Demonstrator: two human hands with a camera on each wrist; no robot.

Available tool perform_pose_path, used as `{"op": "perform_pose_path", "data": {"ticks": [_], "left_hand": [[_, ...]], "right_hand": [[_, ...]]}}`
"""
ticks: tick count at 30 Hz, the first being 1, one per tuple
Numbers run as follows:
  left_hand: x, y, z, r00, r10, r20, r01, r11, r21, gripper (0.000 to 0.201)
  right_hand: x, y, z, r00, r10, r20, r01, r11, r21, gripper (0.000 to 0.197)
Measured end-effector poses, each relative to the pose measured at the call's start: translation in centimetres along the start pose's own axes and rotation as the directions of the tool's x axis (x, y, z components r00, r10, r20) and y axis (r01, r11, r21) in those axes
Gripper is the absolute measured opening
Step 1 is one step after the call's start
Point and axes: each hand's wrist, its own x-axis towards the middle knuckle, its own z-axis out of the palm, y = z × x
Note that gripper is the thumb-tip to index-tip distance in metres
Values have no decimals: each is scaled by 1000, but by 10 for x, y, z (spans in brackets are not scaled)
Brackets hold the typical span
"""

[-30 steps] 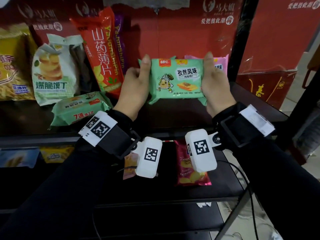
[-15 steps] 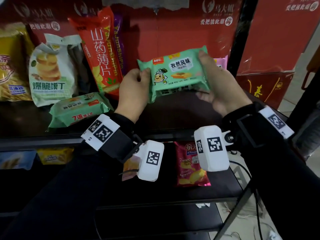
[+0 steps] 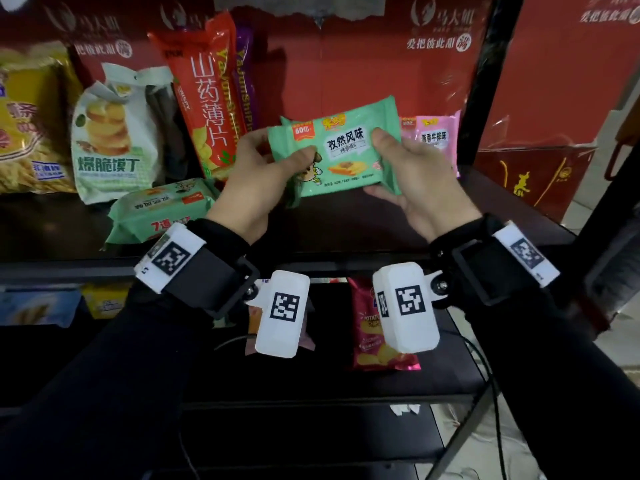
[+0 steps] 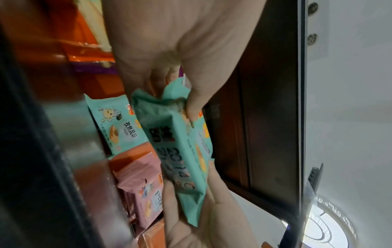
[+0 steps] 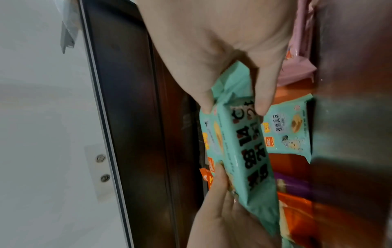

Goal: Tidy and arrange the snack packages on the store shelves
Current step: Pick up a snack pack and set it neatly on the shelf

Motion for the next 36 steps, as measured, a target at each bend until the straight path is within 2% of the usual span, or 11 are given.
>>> {"op": "perform_pose_path", "data": {"ticks": [4,6,9,13,16,19,23,27,29,33,36], "left_hand": [[-3,3,-12,995,51,-90,-59,995,-80,35],[0,12,-32,979,116,-168,-128,990,-61,37],[5,27,-81,949,186,-254,-161,980,116,42],[10,27,-144,914,123,-387,-7,958,286,22],[16,19,-169,880,76,-469,149,893,424,47],[17,17,-172,859,73,-507,230,830,509,73],[8,19,-159,862,250,-440,125,738,663,55],[-9,31,-124,820,527,-224,-51,455,889,38],[-11,34,-97,792,601,-107,-178,395,901,30],[2,33,-31,852,520,68,-398,557,729,19],[50,29,12,933,330,142,-348,735,582,38]], "right_hand": [[0,7,15,1000,-12,-5,12,996,-86,36],[1,13,17,999,-30,-12,26,974,-224,48],[2,31,16,987,-99,130,158,778,-609,35],[-3,40,19,959,-50,281,253,603,-757,32],[-5,40,19,952,-24,306,277,497,-823,38],[-7,41,20,950,-31,310,289,462,-839,40],[-6,41,19,949,-42,312,295,467,-834,39],[-8,41,19,949,-91,301,308,470,-827,34],[-9,40,17,949,-112,294,311,480,-820,29],[-12,35,3,955,-106,277,292,508,-811,23],[-13,31,-20,971,-96,221,239,489,-839,24]]}}
